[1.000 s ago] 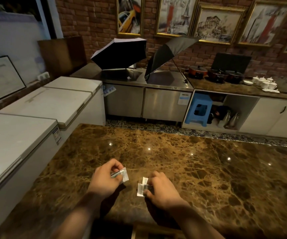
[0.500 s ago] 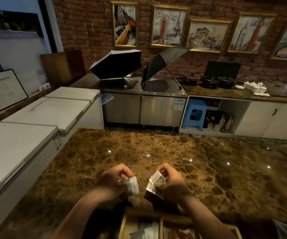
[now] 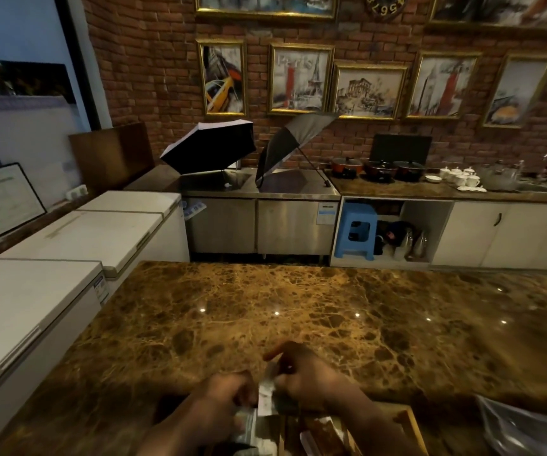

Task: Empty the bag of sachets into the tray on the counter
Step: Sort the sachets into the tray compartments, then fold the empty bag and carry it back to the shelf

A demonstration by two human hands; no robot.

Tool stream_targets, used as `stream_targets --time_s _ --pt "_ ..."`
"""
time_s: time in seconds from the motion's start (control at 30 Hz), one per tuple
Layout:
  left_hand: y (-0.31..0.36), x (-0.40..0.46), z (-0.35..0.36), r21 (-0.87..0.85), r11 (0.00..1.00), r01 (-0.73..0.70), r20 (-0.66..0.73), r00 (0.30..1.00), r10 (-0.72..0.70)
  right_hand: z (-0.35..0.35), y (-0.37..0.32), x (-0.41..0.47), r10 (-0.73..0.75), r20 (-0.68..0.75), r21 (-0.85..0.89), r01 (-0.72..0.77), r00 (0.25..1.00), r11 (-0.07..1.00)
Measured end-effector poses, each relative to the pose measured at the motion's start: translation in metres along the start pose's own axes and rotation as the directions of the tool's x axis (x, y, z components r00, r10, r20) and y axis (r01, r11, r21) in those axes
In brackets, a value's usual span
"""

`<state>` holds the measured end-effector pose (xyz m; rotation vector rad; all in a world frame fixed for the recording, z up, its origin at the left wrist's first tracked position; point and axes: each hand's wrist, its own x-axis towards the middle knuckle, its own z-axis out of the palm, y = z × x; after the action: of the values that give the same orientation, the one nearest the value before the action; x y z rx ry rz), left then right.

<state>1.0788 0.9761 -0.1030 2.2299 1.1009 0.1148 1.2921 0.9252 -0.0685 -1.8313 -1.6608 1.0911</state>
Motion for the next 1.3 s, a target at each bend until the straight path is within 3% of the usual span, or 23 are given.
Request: stream_targets --time_s 0.17,0.23,0.4,0.53,0.8,1.07,1.3 --pt "0.005 -0.014 -0.007 0.112 0.990 -0.087 -0.145 0.984 0.103 0.017 -0.009 -0.005 -0.066 0.071 -0.096 0.072 0.995 0.993" --pt "0.007 -0.021 -0.013 0.136 0.989 -0.050 -0.218 0.973 0.080 0.024 -0.009 -0.005 -0.085 0.094 -0.163 0.100 0.992 0.981" --pt "0.005 -0.029 -0.022 0.162 0.983 0.087 -0.294 0.955 -0.036 0.020 -0.009 -0.013 -0.146 -0.083 -0.292 0.116 0.986 0.949" --pt "0.023 -0.020 -0.020 0.153 0.984 0.097 -0.305 0.951 -0.046 -0.003 0.003 -0.027 -0.150 -0.132 -0.392 0.087 0.980 0.916" --pt "0.091 0.024 -0.001 0.213 0.973 0.092 -0.189 0.981 -0.051 -0.068 0.046 -0.077 -0.073 -0.289 -0.445 -0.067 0.954 0.893" --pt "0.180 0.065 0.039 0.208 0.976 -0.060 -0.153 0.984 0.093 -0.139 0.108 -0.143 0.123 -0.467 -0.408 -0.337 0.876 0.848" --pt "0.259 0.094 0.086 0.203 0.961 -0.188 -0.032 0.980 0.198 -0.187 0.179 -0.215 0.172 -0.579 -0.345 -0.431 0.797 0.834"
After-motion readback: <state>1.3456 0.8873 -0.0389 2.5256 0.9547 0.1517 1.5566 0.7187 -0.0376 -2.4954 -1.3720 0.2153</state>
